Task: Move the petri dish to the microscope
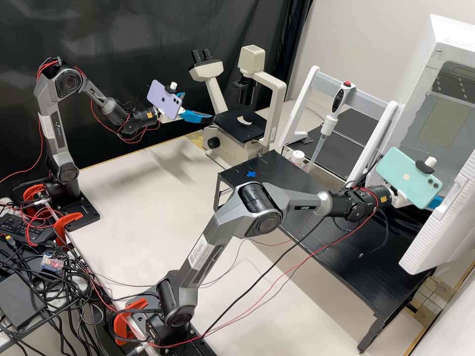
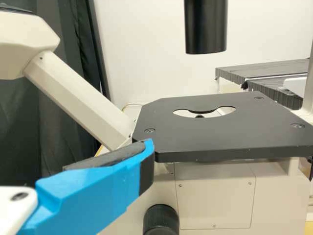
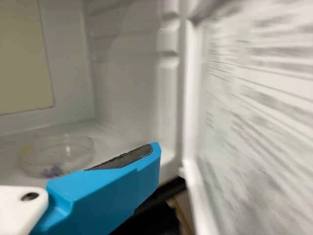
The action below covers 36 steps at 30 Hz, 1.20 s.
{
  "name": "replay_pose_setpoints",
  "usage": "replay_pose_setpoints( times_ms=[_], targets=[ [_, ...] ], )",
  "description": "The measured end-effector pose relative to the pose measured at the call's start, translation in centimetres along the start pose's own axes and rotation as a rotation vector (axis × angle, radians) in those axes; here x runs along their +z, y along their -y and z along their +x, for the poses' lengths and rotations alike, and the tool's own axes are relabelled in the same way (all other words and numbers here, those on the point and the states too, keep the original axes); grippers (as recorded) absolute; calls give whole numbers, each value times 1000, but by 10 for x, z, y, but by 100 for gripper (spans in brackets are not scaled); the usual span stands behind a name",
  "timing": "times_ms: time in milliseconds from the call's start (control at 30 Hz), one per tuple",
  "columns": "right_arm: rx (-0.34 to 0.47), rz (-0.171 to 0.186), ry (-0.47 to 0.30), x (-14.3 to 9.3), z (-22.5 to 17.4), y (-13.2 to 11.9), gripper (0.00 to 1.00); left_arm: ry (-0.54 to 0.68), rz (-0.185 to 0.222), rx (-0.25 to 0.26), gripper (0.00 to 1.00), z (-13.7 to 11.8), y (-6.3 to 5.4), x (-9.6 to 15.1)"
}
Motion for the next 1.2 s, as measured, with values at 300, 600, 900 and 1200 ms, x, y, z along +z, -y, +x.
replay_pose_setpoints(
  times_ms=[300,600,900,1200],
  targets=[
    [-97,-41,36,-7,52,35,100,0,0,0,100,0,0,0],
    [-163,-34,59,5,79,56,100,0,0,0,100,0,0,0],
    [-193,-26,63,11,81,60,100,0,0,0,100,0,0,0],
    [-210,-62,79,15,69,39,100,0,0,0,100,0,0,0]
  ],
)
